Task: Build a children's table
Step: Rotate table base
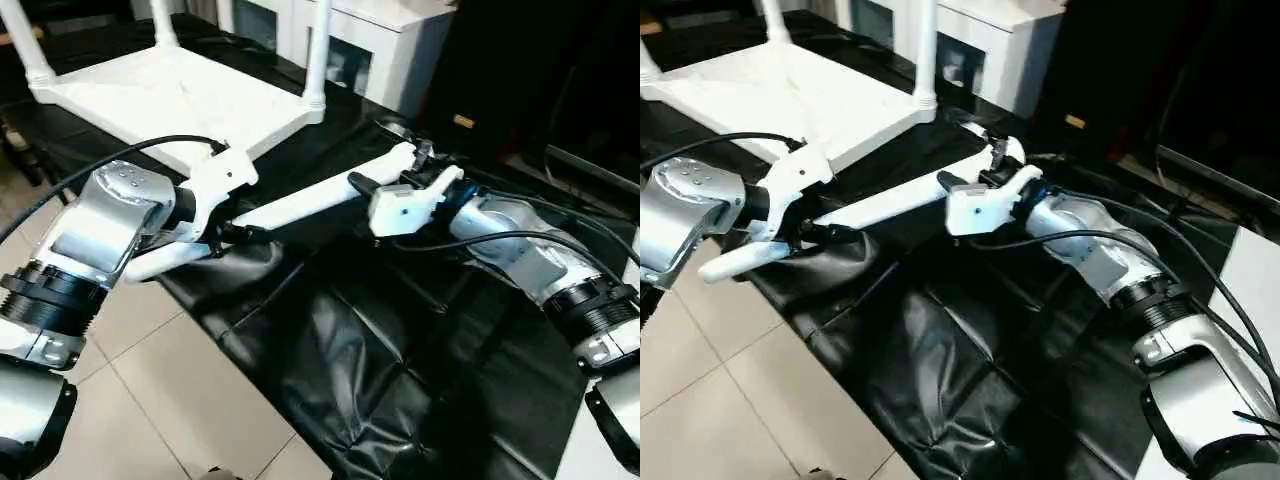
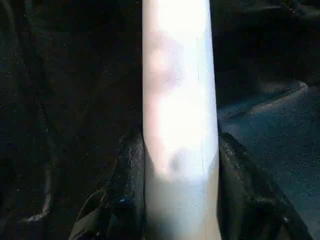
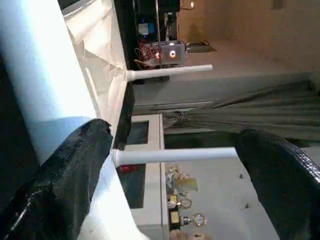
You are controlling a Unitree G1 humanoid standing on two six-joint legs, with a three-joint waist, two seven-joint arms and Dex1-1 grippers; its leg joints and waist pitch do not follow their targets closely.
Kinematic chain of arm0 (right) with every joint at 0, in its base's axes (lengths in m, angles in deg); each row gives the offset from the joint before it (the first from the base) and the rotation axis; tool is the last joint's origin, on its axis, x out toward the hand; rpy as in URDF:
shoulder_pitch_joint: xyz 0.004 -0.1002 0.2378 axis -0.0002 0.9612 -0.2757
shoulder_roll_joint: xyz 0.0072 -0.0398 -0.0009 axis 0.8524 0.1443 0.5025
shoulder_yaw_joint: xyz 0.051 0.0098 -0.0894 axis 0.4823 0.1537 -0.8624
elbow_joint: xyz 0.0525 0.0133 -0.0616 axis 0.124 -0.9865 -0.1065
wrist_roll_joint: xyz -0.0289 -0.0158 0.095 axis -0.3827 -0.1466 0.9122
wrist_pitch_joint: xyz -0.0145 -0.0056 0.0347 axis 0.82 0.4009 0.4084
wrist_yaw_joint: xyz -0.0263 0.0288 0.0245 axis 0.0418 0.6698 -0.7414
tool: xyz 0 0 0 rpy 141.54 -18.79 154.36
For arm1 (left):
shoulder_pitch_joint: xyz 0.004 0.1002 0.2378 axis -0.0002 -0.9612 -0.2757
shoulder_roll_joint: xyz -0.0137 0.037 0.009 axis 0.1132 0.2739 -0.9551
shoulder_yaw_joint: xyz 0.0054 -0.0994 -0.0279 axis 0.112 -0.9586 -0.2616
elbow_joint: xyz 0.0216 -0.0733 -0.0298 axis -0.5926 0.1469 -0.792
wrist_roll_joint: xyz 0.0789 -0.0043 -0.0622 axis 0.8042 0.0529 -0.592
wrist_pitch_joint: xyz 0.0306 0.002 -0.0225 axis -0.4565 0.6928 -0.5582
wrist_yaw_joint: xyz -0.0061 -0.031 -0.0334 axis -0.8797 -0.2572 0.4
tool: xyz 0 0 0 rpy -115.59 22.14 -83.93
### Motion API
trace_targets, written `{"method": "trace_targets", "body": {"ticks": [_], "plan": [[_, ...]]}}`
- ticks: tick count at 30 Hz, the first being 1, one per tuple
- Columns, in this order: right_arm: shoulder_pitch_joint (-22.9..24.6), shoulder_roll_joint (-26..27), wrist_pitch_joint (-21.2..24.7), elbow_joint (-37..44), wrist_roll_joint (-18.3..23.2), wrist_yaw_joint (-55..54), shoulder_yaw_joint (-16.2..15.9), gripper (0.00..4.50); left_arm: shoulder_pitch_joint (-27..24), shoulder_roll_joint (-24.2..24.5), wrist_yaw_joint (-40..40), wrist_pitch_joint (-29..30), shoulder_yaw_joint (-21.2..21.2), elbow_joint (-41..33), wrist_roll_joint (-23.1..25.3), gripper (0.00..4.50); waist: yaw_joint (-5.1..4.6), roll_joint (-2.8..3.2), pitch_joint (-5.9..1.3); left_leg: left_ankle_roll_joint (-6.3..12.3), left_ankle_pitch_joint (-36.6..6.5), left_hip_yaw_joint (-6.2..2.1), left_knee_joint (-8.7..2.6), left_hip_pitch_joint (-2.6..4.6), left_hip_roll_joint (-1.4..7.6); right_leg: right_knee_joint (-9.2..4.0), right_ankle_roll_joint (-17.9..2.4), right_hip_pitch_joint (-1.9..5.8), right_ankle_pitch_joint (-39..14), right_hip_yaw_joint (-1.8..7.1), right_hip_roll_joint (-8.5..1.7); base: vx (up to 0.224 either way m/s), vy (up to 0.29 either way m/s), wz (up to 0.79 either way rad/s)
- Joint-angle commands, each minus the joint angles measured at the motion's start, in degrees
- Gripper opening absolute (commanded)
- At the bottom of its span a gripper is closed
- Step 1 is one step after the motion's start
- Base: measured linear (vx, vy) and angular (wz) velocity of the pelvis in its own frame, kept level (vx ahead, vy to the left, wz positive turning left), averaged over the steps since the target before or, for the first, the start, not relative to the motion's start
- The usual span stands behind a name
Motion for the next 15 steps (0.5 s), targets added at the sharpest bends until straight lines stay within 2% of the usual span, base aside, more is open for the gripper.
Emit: {"method": "trace_targets", "body": {"ticks": [1, 4, 8, 11, 15], "plan": [[0.7, -1.4, 0.8, -2.3, -1.0, 1.5, 0.2, 4.5, 1.9, 0.3, 0.0, -1.4, -1.9, -0.5, -0.4, 1.64, -0.15, 0.84, -4.44, 0.15, -10.8, 0.36, -3.62, 0.07, 0.4, -3.74, -5.0, 4.13, -19.2, 3.17, -3.18, 0.0, 0.0, 0.0], [-0.1, -2.1, 0.9, -3.1, -5.6, -0.5, -1.9, 4.5, 2.1, -0.2, 0.1, -1.5, -1.9, -0.3, -0.5, 1.64, -0.05, 0.85, -4.45, -0.37, -10.2, 0.28, -3.66, 0.09, 0.4, -3.53, -5.7, 4.18, -18.1, 3.16, -3.17, 0.0, 0.0, 0.0], [0.2, -2.4, -1.3, -3.7, -4.9, 2.3, -2.8, 4.5, 2.5, -0.5, -0.7, -2.2, -1.9, 1.2, 0.0, 1.64, -0.03, 0.73, -4.53, 0.09, -10.8, 0.35, -3.56, 0.06, 0.34, -3.58, -5.8, 4.26, -18.0, 3.16, -3.2, 0.0, 0.0, 0.0], [0.4, -3.0, -2.5, -3.7, -3.7, 3.5, -2.1, 4.5, 2.7, -0.3, -1.3, -2.6, -2.1, 2.3, 0.6, 1.64, 0.08, 0.56, -4.56, 0.63, -10.4, 0.41, -3.56, 0.14, 0.48, -3.34, -7.0, 4.22, -16.2, 3.21, -3.21, 0.0, 0.0, 0.0], [0.3, -3.3, -2.5, -4.1, -4.7, 2.9, -2.1, 4.5, 2.1, -0.3, -1.1, -2.4, -2.3, 1.8, 0.6, 1.64, 0.05, 0.39, -4.45, 0.57, -10.6, 0.4, -3.52, 0.08, 0.45, -3.52, -6.2, 4.25, -18.3, 3.17, -3.31, 0.0, 0.0, 0.0]]}}
